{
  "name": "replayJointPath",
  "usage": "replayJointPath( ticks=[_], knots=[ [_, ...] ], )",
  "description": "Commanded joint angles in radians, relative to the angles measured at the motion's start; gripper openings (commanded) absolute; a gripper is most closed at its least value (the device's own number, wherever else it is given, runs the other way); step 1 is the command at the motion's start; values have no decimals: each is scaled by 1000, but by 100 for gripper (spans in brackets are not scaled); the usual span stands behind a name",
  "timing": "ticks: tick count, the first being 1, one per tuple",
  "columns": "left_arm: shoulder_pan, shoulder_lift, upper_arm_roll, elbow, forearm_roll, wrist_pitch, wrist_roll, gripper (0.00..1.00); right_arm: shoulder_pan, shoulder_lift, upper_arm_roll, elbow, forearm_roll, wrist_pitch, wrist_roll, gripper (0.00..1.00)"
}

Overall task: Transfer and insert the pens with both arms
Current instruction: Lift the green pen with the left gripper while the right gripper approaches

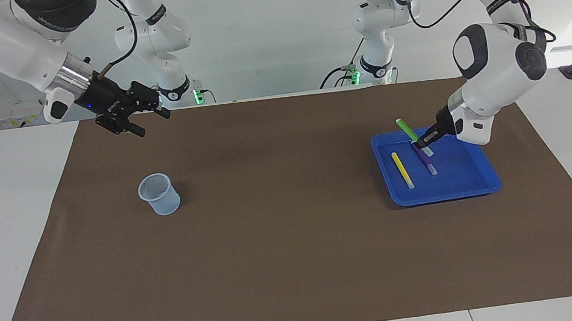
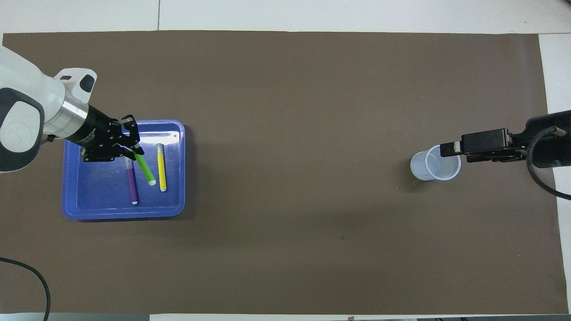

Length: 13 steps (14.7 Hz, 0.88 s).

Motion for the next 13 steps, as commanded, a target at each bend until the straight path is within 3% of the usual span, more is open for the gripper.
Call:
replayJointPath(
  ticks=[1, 3, 6, 10, 13],
  knots=[
    [-21, -7, -62, 23, -91, -29, -331, 0, 22, -59, 3, -96, 133, 47, 20, 100],
    [-22, -18, -112, 17, -174, -15, -525, 0, 55, -78, 3, -144, 236, 139, 28, 100],
    [-25, -23, -187, -9, -261, 99, -804, 0, 80, -90, 3, -167, 253, 165, 30, 100],
    [-78, -47, -205, -69, -431, 227, -887, 0, 222, -93, 9, -193, 255, 347, 101, 94],
    [-157, -47, -205, -85, -464, 379, -981, 0, 302, -92, 9, -199, 255, 435, 131, 91]
  ],
)
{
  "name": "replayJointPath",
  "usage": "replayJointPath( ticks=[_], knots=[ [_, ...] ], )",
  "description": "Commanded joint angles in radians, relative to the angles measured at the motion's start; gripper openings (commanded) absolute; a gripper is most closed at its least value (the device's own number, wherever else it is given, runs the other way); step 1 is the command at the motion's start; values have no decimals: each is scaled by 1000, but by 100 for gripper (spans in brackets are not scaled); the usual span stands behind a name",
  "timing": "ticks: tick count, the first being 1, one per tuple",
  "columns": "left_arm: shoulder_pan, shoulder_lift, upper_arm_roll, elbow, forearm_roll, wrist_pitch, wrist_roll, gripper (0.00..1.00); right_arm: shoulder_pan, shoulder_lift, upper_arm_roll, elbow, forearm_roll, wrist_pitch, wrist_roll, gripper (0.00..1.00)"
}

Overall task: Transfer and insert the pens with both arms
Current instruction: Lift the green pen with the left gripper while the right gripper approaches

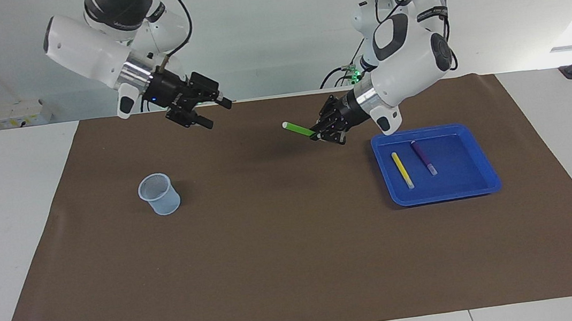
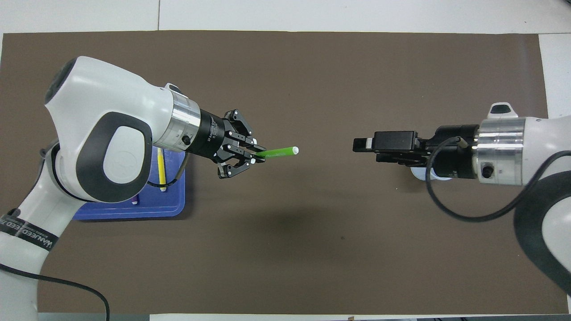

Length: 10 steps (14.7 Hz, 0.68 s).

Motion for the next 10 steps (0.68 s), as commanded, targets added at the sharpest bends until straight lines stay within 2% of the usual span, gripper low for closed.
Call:
replayJointPath(
  ticks=[1, 2, 5, 7, 10],
  knots=[
    [-61, -37, 8, -48, -46, 105, -55, 0, 34, -23, -2, -29, 22, 57, 25, 91],
    [-67, -37, 8, -49, -68, 110, -55, 0, 37, -22, -2, -29, 22, 64, 34, 87],
    [-62, -34, 2, -48, -123, 121, -46, 0, 34, 17, -2, -26, 22, 86, 25, 85],
    [-68, -36, 0, -51, -131, 141, -46, 0, 39, 42, 3, -21, 46, 120, 26, 79],
    [-75, -36, -9, -51, -143, 157, -43, 0, 62, 48, 21, -16, 62, 143, 32, 77]
  ],
)
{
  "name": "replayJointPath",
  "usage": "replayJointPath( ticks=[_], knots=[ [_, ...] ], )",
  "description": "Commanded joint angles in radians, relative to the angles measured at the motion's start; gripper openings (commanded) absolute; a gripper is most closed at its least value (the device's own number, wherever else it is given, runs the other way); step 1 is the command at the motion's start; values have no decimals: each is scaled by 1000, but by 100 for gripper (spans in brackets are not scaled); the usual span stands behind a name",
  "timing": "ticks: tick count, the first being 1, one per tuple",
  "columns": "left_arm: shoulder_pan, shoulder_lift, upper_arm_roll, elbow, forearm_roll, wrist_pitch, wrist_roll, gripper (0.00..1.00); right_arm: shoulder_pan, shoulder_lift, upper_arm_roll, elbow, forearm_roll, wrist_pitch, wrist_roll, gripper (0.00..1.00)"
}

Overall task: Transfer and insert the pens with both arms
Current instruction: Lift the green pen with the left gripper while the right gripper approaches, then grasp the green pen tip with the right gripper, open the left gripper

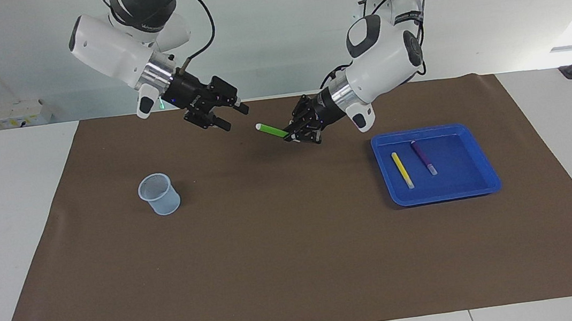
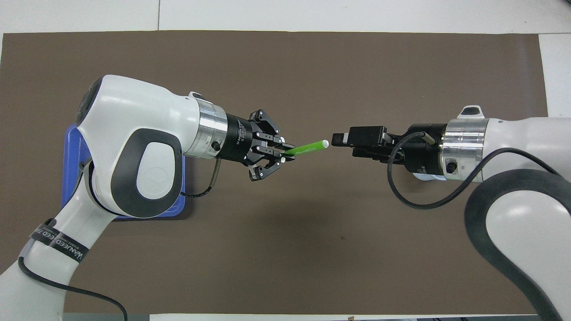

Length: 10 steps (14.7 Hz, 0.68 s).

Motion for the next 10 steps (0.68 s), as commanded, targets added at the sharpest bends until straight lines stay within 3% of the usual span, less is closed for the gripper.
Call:
replayJointPath(
  ticks=[1, 7, 10],
  knots=[
    [-13, -33, -5, -39, -32, 39, 22, 0, 16, 5, 12, 11, 29, 27, 3, 75],
    [-15, -35, -7, -45, -49, 39, 59, 0, 19, 19, 24, 26, 29, 64, 12, 49],
    [-13, -35, -6, -45, -61, 42, 61, 0, 21, 19, 26, 26, 29, 66, 12, 46]
  ],
)
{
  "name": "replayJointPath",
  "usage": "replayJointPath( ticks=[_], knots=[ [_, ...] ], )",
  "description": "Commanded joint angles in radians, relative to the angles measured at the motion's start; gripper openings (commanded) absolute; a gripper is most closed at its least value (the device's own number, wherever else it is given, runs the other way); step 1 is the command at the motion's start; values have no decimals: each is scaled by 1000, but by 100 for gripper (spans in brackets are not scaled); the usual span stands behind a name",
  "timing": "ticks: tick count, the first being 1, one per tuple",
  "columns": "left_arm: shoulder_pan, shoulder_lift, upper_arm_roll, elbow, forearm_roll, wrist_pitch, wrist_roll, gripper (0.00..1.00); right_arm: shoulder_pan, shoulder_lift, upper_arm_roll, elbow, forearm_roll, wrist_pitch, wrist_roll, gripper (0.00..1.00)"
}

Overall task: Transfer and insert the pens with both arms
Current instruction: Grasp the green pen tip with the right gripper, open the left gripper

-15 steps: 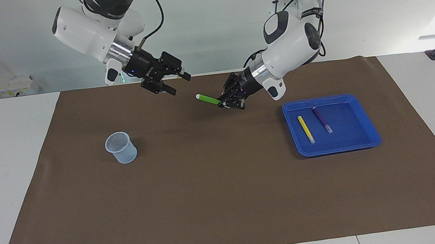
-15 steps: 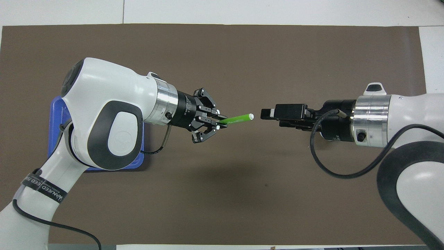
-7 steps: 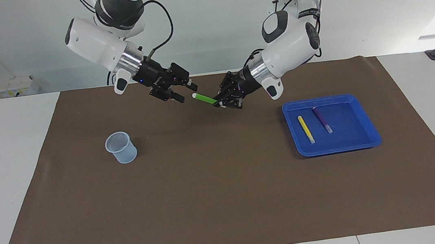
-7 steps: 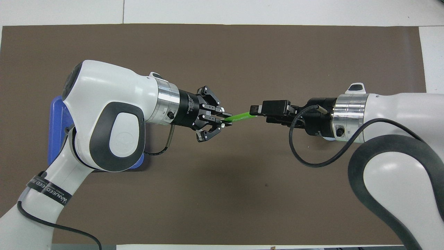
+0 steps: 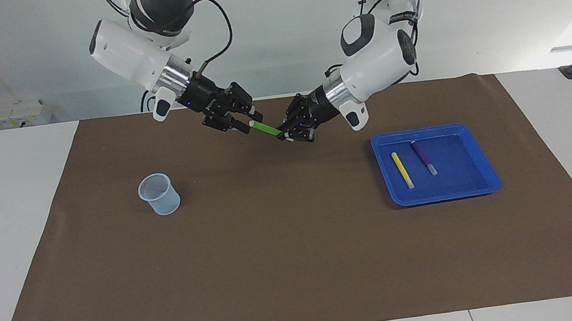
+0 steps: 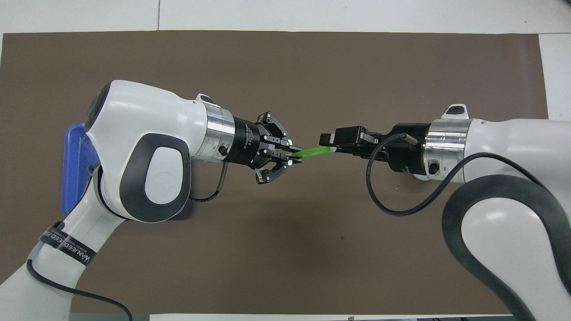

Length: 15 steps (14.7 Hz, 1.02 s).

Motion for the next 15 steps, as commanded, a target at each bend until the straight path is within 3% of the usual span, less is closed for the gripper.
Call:
replayJointPath(
  ticks=[1, 4, 5, 7, 8, 14, 15],
  knots=[
    [-1, -35, 4, -39, -38, 23, 24, 0, -1, 9, 6, 13, 24, 14, 7, 44],
    [0, -35, 4, -39, -39, 26, 24, 0, -1, 9, 6, 11, 23, 13, 5, 41],
    [0, -35, 2, -39, -41, 26, 24, 0, -1, 9, 6, 11, 24, 13, 2, 36],
    [2, -35, 4, -39, -41, 26, 24, 0, -1, 8, 6, 10, 23, 13, -2, 19],
    [2, -35, 4, -39, -41, 26, 24, 0, -1, 8, 6, 10, 20, 5, -5, 1],
    [3, -35, 4, -36, -44, 27, 21, 0, -10, 9, 6, 13, 6, -6, -7, 0],
    [3, -38, 4, -36, -43, 27, 21, 99, -10, 11, 6, 14, 4, -6, -5, 0]
  ],
)
